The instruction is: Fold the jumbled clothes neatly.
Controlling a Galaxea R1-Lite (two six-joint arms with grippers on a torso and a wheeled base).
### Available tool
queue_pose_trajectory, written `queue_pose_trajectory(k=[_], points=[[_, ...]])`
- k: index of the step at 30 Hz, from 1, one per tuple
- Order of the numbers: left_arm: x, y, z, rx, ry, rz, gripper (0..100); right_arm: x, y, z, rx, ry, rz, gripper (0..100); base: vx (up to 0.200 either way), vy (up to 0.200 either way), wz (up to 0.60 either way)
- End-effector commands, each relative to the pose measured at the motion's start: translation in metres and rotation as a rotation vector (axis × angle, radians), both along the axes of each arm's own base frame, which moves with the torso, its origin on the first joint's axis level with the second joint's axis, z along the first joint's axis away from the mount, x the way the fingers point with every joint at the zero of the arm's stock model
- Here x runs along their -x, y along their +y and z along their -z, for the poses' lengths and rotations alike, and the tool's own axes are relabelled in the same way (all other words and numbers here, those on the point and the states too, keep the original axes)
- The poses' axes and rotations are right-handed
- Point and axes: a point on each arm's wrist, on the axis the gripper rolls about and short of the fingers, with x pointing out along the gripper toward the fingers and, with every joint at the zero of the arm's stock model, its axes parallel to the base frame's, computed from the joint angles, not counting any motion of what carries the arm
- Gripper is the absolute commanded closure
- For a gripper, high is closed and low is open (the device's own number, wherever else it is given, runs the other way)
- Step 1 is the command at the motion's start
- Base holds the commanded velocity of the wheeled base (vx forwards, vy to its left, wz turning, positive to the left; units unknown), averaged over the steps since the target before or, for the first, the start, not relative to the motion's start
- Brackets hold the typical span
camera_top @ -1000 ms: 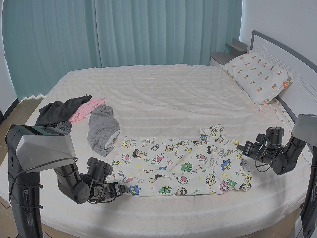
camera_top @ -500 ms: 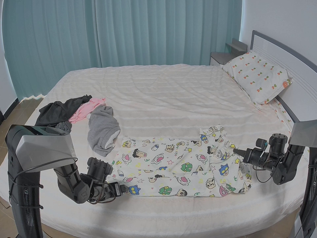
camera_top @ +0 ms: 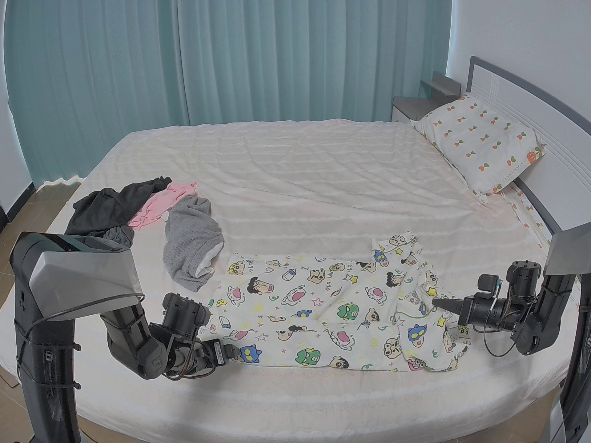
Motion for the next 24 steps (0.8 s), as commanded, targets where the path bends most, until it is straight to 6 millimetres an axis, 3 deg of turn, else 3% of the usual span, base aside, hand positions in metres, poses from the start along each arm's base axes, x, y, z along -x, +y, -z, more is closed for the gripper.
queue_pose_trajectory(k=[1,9,15,24], points=[[0.0,0.0,0.0,0.001,0.0,-0.001,0,0.01,0.002,-0.004,0.002,0.01,-0.012,100,0.0,0.0,0.0],[0.001,0.0,0.0,0.001,0.001,-0.002,0,0.031,0.003,0.012,0.087,0.023,-0.083,100,0.0,0.0,0.0],[0.001,0.0,0.0,0.001,0.003,-0.002,0,0.038,0.008,0.008,0.113,0.001,-0.114,100,0.0,0.0,0.0],[0.001,0.0,0.0,0.001,0.001,-0.002,0,-0.003,0.002,-0.006,0.104,-0.077,0.025,100,0.0,0.0,0.0]])
